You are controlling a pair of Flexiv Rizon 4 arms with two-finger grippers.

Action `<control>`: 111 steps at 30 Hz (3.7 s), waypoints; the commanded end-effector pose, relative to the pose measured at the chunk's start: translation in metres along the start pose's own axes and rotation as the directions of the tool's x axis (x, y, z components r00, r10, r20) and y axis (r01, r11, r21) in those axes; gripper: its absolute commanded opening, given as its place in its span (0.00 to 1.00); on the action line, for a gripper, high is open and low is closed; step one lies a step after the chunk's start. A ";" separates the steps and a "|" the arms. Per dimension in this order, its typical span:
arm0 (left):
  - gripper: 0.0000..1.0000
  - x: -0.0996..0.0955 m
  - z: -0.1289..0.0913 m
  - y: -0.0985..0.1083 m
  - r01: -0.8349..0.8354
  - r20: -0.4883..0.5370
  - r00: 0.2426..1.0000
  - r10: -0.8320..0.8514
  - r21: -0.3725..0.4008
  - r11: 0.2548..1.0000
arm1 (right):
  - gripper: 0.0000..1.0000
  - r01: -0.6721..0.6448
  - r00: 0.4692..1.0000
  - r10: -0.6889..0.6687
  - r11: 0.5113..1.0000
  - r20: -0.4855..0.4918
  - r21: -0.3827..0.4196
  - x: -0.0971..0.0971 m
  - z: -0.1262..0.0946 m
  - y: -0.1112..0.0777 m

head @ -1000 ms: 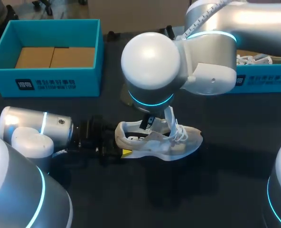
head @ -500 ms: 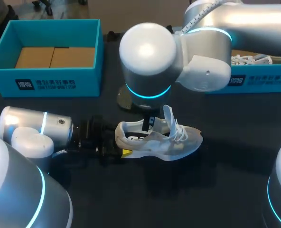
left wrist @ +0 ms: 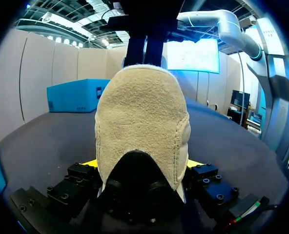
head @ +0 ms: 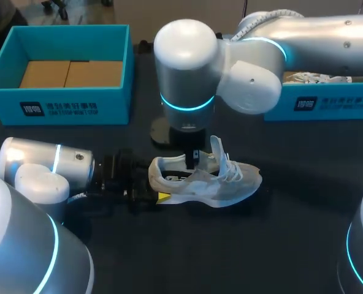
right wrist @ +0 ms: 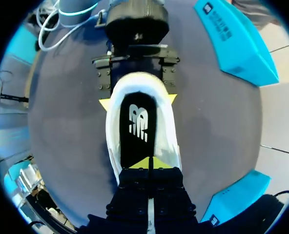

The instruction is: Take the shoe out of the shoebox, open the shoe tongue, remove and reinsert the insole, then place the shoe into the shoebox

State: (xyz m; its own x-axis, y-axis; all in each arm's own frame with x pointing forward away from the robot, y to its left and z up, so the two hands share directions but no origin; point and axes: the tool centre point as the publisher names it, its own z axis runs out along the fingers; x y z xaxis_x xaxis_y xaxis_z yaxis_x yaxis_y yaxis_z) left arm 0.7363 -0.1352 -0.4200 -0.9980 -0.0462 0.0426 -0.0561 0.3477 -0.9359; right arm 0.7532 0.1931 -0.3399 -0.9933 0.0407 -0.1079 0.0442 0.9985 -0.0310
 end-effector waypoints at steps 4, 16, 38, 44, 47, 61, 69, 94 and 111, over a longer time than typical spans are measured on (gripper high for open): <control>0.00 0.000 0.000 0.000 0.000 0.001 1.000 0.000 -0.001 1.000 | 0.00 0.028 0.994 -0.026 0.999 -0.103 0.023 0.007 0.020 0.000; 0.00 0.000 0.000 0.000 0.000 0.001 1.000 0.000 -0.001 1.000 | 0.00 -0.021 0.994 0.023 1.000 -0.104 0.020 0.011 0.027 -0.005; 0.00 0.000 0.000 0.000 0.000 0.001 1.000 0.000 -0.001 1.000 | 0.40 -0.087 0.995 0.088 0.996 -0.049 0.024 0.001 0.047 -0.001; 0.00 0.000 0.000 0.000 0.000 0.001 1.000 0.000 -0.001 1.000 | 0.42 -0.071 0.995 0.070 0.997 -0.071 -0.011 -0.002 0.061 0.003; 0.00 0.000 0.000 0.000 0.000 0.001 1.000 0.000 -0.001 1.000 | 0.42 -0.056 0.994 0.054 0.998 -0.096 -0.019 -0.001 0.069 0.006; 0.00 0.000 0.000 0.000 0.000 0.001 1.000 0.000 -0.001 1.000 | 0.00 -0.107 0.977 0.100 0.994 -0.186 -0.027 0.033 0.095 0.010; 0.00 0.000 0.000 0.000 0.000 0.001 1.000 0.000 -0.001 1.000 | 0.00 -0.161 0.979 0.160 0.987 -0.129 0.009 0.037 0.045 -0.018; 0.00 0.000 0.000 0.000 0.000 0.001 1.000 0.000 -0.001 1.000 | 0.00 -0.136 0.990 0.140 0.981 0.022 -0.136 -0.008 -0.020 -0.024; 0.00 0.000 0.000 0.000 0.000 0.001 1.000 0.000 -0.001 1.000 | 0.00 -0.063 0.998 0.056 0.958 -0.032 -0.281 -0.017 -0.023 0.023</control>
State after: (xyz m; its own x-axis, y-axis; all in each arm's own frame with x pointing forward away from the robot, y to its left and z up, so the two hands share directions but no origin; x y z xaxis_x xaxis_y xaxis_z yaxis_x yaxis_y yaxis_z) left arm 0.7364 -0.1352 -0.4204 -0.9980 -0.0466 0.0424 -0.0559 0.3472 -0.9361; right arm 0.7704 0.2166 -0.3215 -0.9918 0.1015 -0.0781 0.0781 0.9626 0.2593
